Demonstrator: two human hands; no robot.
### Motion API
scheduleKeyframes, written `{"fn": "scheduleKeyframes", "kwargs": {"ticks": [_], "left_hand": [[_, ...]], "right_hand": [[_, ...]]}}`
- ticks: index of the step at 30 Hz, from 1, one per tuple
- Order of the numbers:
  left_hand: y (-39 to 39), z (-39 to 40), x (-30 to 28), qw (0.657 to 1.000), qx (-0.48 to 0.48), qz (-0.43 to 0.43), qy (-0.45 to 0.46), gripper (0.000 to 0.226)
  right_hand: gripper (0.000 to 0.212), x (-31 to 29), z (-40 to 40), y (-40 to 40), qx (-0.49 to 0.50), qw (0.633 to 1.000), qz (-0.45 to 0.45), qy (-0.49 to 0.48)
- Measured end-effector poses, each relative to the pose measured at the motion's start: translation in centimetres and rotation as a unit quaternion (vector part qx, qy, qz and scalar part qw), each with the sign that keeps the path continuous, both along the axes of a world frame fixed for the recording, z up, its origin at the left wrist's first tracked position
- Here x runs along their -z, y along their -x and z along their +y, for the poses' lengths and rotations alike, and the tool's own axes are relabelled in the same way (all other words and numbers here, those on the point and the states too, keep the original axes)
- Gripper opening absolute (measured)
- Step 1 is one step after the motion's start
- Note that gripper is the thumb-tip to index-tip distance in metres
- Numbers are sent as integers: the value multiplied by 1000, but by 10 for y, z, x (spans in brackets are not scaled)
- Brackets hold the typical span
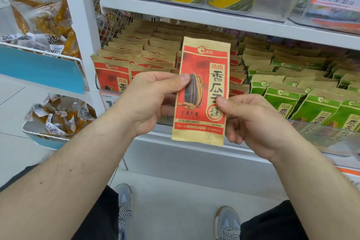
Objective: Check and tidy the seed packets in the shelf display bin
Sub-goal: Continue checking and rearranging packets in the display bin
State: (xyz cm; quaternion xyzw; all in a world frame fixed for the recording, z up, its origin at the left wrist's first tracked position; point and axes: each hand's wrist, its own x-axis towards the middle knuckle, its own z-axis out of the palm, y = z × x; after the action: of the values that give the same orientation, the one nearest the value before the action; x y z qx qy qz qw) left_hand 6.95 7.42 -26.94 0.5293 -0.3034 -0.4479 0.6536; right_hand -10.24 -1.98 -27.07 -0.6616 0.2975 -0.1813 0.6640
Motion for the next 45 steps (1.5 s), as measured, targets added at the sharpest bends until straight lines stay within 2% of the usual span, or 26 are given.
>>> {"fn": "scheduleKeyframes", "kwargs": {"ticks": [7,14,17,23,26,28,29,30,31,33,34,36,37,38,41,44,45], "left_hand": [[-1,0,-1,1000,-6,4,-15,38],[-3,1,0,1000,-14,1,15,34],[-3,1,0,1000,-10,-6,18,32],[-3,3,2,999,21,-44,-2,25],[-4,1,10,988,-2,-149,-34,13],[-5,-3,16,958,-61,-275,-45,10],[-2,-4,16,948,-74,-306,-44,15],[2,-4,17,948,-62,-310,-32,24],[6,-3,16,960,-28,-277,-19,36],[13,2,14,987,46,-156,6,57],[14,2,15,991,69,-110,17,58],[15,3,15,990,76,-115,22,36],[13,2,15,990,69,-123,17,16],[11,1,16,990,73,-124,3,7],[3,2,19,979,170,-99,-54,28],[2,4,22,960,257,-85,-70,42],[2,3,23,957,270,-82,-70,41]], "right_hand": [[33,0,0,-1,-21,999,-14,-30],[44,5,-5,3,-101,993,33,50],[46,8,-9,4,-111,992,34,48],[33,5,-3,0,-55,997,-52,15],[27,2,11,-6,14,992,-98,77],[28,5,20,-11,75,982,-92,145],[31,9,24,-14,99,974,-82,189],[38,13,28,-17,115,961,-65,244],[50,17,30,-20,120,944,-37,304],[74,24,33,-22,109,908,25,404],[80,26,34,-22,99,895,45,434],[70,26,36,-22,92,892,36,440],[58,22,36,-22,104,908,6,406],[45,18,35,-20,129,922,-31,364],[16,7,24,-14,222,923,-61,309],[3,-2,18,-8,196,951,-38,235],[6,-4,17,-8,184,960,-45,206]]}}
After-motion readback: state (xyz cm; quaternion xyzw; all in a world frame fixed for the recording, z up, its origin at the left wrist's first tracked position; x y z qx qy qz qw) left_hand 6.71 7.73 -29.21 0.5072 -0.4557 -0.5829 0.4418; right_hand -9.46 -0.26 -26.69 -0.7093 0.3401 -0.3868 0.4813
